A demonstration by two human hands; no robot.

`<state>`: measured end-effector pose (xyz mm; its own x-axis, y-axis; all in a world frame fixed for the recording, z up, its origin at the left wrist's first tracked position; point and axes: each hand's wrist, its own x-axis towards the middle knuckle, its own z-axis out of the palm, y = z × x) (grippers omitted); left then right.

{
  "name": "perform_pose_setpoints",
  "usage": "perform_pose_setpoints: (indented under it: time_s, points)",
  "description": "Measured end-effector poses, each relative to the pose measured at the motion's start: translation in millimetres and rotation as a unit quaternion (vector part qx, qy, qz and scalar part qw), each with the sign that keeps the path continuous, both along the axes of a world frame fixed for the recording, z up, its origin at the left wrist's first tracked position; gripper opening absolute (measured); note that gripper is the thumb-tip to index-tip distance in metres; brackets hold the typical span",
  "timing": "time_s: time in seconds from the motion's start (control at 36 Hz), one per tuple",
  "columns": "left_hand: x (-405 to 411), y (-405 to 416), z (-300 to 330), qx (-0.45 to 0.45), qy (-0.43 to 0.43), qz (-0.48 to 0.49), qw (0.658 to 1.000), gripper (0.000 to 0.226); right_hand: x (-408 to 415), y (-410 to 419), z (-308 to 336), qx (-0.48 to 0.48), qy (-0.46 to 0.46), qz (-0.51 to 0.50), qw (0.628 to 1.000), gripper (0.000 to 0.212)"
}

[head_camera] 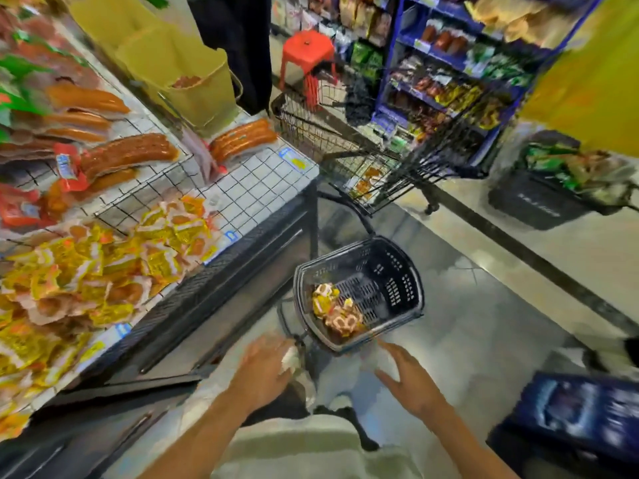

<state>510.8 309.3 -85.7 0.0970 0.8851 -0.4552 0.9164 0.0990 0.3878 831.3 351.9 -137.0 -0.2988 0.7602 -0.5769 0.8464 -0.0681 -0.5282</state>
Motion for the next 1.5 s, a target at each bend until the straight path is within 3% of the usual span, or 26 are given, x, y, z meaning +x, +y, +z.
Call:
perform_pose_setpoints:
  time_s: [0.11,0.33,0.61,0.83,1.06,1.17,1.33,1.44,1.5]
  points:
    - [4.2,28.8,-25.4,-0.024,0.008,-0.045,0.999,0.064,12.1,7.9,-8.0,-0.019,-0.031,-0.036,0.999,0.063]
    - [-3.9,77.0,-97.6,-0.097,-0.027,-0.035,0.994,0.060,7.7,39.1,-15.0,-0.080,-0.097,-0.079,0.989,0.062]
    - [-8.9,125.7,-174.4,-0.163,-0.038,0.010,0.986,0.054,-14.1,110.5,-72.8,-0.149,-0.090,-0.077,0.982,0.059]
    - [14.2,161.4,-286.0,-0.168,-0.024,0.030,0.985,0.057,-15.6,167.6,-213.0,-0.182,-0.077,-0.037,0.980,0.050]
    - [73.7,199.9,-419.4,-0.127,-0.053,0.056,0.989,0.058,-22.0,215.9,-381.3,-0.168,-0.083,0.036,0.982,0.061]
    - [93.3,209.2,-495.3,-0.212,0.008,0.037,0.977,0.065,-26.4,221.8,-461.9,-0.182,-0.078,0.046,0.979,0.060]
    - [104.9,218.0,-574.1,-0.262,0.051,-0.015,0.964,0.062,-24.9,239.9,-560.8,-0.236,-0.090,0.011,0.968,0.071]
    - [106.2,216.9,-609.4,-0.293,0.078,-0.022,0.953,0.063,-26.9,247.9,-617.4,-0.231,-0.094,0.010,0.968,0.060]
    - [107.3,216.2,-622.3,-0.305,0.066,-0.009,0.950,0.064,-33.1,244.6,-644.8,-0.267,-0.098,-0.073,0.956,0.081]
